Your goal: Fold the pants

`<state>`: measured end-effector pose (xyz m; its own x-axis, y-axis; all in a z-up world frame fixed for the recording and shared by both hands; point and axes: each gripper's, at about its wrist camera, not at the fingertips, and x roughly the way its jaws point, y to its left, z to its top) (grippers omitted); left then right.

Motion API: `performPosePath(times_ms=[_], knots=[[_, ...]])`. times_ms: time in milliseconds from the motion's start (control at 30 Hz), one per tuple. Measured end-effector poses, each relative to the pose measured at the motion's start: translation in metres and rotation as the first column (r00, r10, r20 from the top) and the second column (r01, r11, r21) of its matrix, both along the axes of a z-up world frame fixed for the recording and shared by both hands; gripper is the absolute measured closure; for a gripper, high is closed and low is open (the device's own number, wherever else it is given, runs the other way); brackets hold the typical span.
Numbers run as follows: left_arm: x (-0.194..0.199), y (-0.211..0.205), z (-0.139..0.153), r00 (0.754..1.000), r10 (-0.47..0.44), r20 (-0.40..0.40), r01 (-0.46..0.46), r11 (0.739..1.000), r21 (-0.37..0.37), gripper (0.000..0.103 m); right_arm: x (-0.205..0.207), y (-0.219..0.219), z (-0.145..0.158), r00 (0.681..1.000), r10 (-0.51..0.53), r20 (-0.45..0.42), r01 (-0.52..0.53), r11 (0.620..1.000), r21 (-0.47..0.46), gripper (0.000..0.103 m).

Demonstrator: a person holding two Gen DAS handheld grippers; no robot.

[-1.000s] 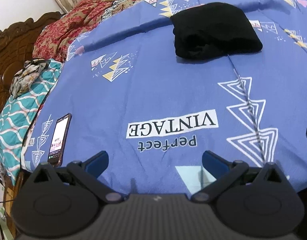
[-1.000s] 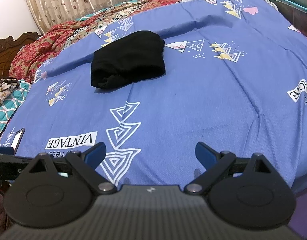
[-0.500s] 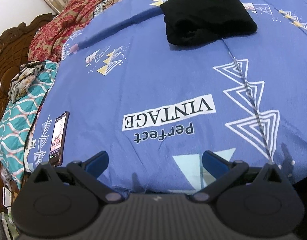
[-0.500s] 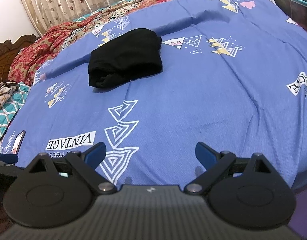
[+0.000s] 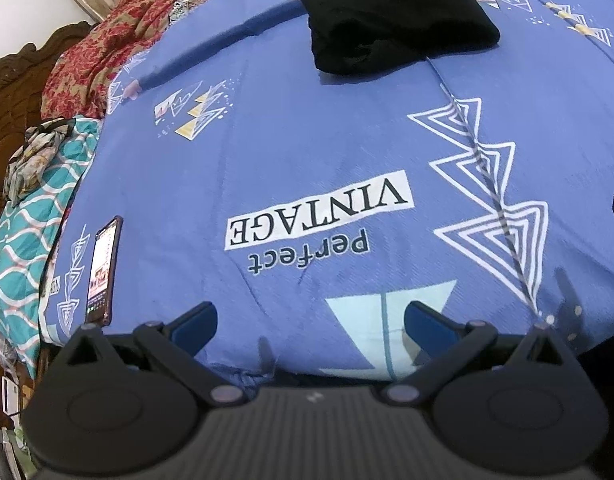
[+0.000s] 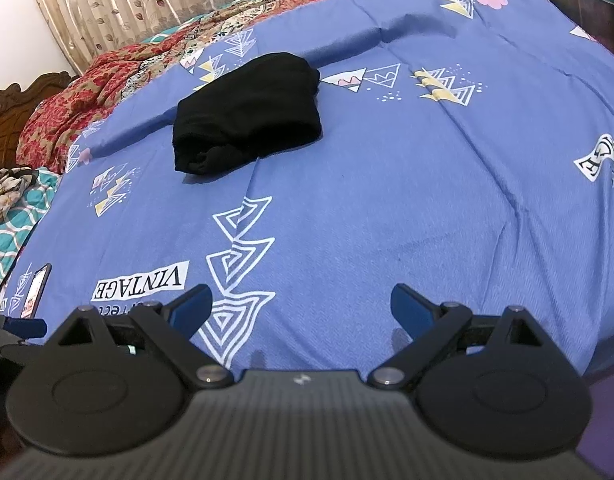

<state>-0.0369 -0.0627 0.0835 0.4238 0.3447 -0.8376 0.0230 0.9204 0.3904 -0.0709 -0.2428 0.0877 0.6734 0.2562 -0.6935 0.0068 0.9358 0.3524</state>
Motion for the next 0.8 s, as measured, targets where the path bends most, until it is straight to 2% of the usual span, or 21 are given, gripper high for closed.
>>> performPosePath(times_ms=[800], knots=[[0.0011,-0.0051,-0.007,0.999,-0.029,-0.044,0.028,0.999,-0.037,0.0,0.0062,-0.0047,-0.0035,1.0,-0.001,-0.009,0.001,1.0,-0.001,0.006]])
